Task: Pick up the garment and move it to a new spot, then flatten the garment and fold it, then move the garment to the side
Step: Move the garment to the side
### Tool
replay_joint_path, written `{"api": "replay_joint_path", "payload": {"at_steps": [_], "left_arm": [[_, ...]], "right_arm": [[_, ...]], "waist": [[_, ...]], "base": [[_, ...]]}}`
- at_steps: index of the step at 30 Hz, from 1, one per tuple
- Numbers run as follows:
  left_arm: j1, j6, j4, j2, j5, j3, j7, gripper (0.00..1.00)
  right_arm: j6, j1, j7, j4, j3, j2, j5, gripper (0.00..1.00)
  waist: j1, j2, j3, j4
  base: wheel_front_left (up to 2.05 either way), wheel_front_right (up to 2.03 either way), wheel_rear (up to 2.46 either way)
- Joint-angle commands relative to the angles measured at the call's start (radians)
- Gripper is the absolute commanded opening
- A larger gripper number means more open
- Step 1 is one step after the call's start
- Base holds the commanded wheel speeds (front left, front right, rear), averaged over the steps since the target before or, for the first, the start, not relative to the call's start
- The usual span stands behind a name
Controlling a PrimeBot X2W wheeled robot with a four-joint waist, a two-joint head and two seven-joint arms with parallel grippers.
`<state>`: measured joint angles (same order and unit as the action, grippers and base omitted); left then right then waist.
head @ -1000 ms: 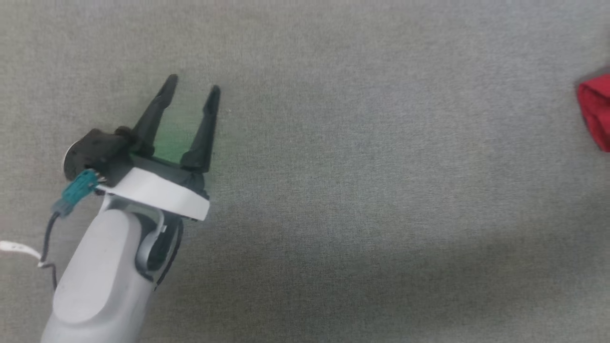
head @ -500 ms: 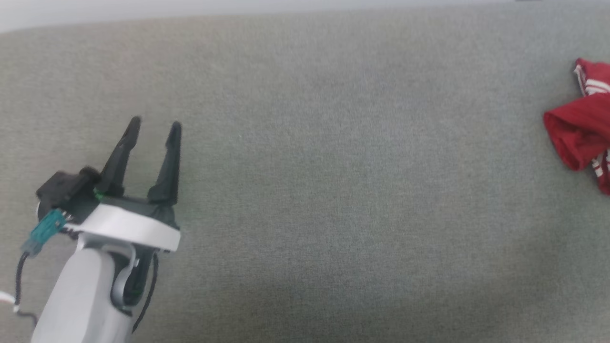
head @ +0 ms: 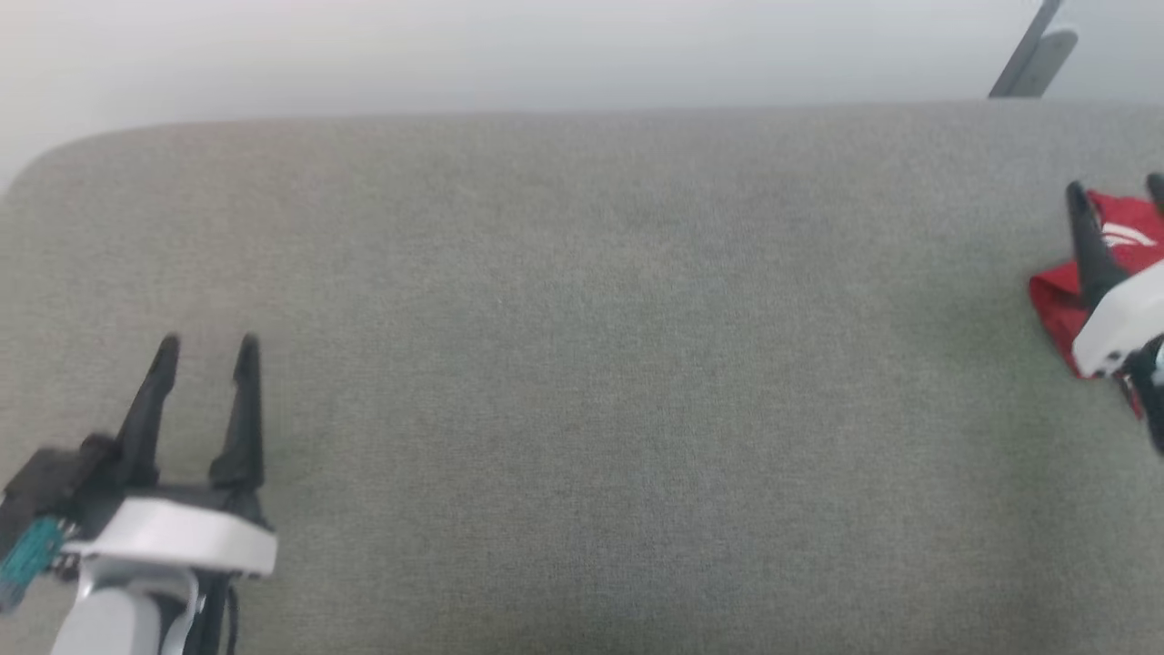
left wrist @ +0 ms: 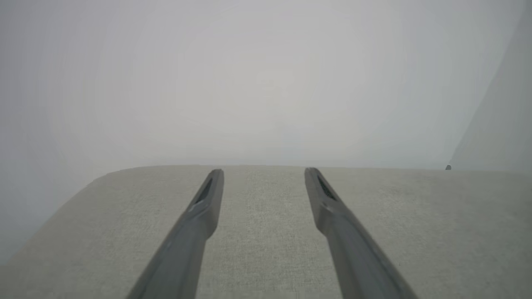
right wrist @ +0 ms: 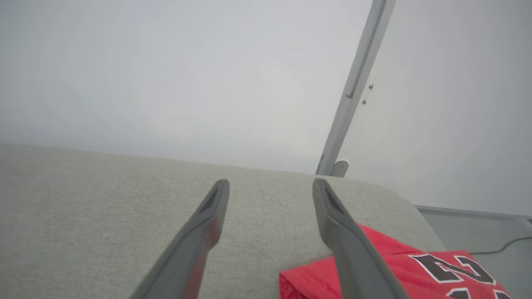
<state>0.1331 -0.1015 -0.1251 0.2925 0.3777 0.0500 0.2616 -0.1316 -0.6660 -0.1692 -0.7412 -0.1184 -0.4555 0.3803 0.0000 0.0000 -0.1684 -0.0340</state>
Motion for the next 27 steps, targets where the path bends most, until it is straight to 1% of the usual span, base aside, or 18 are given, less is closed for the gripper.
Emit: {"api": "replay_joint_path", "payload": {"at_steps": [1, 9, 19, 27], "left_arm": [[-0.021, -0.003, 0.003, -0.001, 0.007, 0.012, 0.004, 1.0], [-0.127, -0.014, 0.007, -0.007, 0.015, 0.072, 0.004, 1.0], [-0.219, -0.021, 0.014, -0.016, -0.001, 0.121, 0.004, 1.0], [-0.271, -0.024, 0.011, -0.029, -0.003, 0.154, 0.004, 1.0]], "right_arm": [[0.002, 0.023, -0.016, 0.018, -0.005, 0.003, -0.002, 1.0], [0.002, 0.18, -0.063, 0.121, 0.002, 0.034, -0.01, 1.0], [0.002, 0.365, -0.082, 0.236, 0.052, 0.072, -0.047, 1.0], [0.002, 0.478, -0.089, 0.293, 0.092, 0.103, -0.075, 1.0]], "waist": [[0.0, 0.0, 0.019, 0.005], [0.0, 0.0, 0.081, 0.011], [0.0, 0.0, 0.137, 0.006], [0.0, 0.0, 0.169, 0.006]], "base": [[0.0, 0.0, 0.0], [0.0, 0.0, 0.0], [0.0, 0.0, 0.0], [0.0, 0.0, 0.0]]}}
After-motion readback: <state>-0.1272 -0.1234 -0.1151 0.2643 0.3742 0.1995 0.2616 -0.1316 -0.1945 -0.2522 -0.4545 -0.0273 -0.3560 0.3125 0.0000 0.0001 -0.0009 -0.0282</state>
